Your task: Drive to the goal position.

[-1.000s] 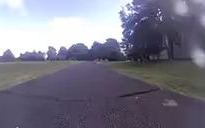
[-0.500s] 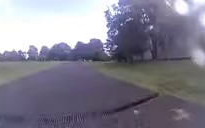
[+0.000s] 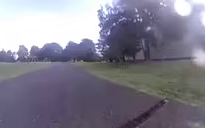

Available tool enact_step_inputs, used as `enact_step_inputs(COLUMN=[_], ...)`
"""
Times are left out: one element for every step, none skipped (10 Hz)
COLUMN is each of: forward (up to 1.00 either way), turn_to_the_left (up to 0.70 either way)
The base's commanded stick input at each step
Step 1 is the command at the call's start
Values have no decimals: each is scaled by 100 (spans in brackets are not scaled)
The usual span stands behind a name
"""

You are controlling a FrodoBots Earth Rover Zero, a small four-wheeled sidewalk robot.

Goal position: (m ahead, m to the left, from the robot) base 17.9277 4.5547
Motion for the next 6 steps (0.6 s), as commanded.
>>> enact_step_inputs(forward=[100, 100, 100, 100, 100, 100], turn_to_the_left=[0, 0, 0, 0, 0, 0])
